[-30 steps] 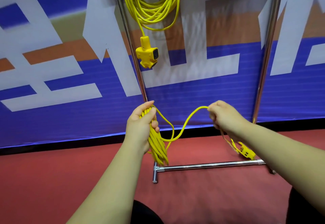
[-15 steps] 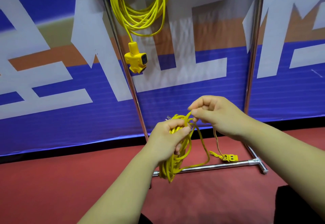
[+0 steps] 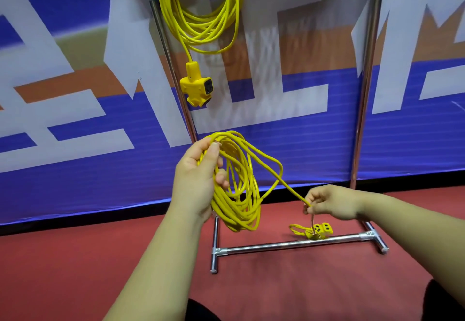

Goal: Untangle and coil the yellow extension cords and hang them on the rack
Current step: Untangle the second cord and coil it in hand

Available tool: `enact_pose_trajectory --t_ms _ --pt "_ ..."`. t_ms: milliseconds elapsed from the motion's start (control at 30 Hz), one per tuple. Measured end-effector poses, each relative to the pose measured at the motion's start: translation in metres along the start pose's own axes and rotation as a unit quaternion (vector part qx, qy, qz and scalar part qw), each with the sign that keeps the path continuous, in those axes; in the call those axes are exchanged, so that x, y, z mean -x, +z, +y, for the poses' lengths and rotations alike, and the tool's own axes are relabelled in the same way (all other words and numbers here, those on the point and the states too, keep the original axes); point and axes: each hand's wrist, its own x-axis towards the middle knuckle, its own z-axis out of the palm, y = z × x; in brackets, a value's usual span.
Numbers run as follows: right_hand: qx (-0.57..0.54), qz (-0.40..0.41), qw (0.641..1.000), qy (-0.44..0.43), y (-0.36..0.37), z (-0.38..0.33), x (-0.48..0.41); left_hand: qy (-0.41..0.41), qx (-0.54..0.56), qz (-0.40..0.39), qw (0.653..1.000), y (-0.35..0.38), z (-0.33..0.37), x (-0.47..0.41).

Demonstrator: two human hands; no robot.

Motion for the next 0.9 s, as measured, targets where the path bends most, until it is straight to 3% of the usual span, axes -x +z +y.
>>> enact_pose_trajectory --t_ms 100,167,300,367,600,800,900 --pt "-0.023 0.023 0.999 0.007 0.000 -0.005 0.000 0.002 -0.014 0.002 1.000 -0.010 -0.004 -0.004" --pt "-0.107 0.087 0.990 -0.009 -0.007 -0.016 0.000 0.001 -0.024 0.010 1.000 -0.018 -0.007 -0.008" --pt "-0.301 0.190 0.933 -0.057 -0.018 -0.061 0.005 -0.016 -0.045 0.039 0.998 -0.039 -0.021 -0.018" --pt "-0.344 0.215 0.911 -0.078 -0.024 -0.084 0.010 -0.029 -0.054 0.061 0.996 -0.046 -0.033 -0.022" --pt "-0.327 0.278 0.900 -0.078 -0.024 -0.114 0.028 -0.056 -0.059 0.172 0.982 -0.066 -0.063 -0.036" --pt "-0.278 0.270 0.918 0.085 -0.012 -0.101 0.025 -0.037 -0.052 0.148 0.987 -0.050 -0.050 -0.027" --pt "-0.255 0.256 0.924 0.127 -0.003 -0.098 0.023 -0.020 -0.027 0.108 0.994 -0.035 -0.034 -0.016"
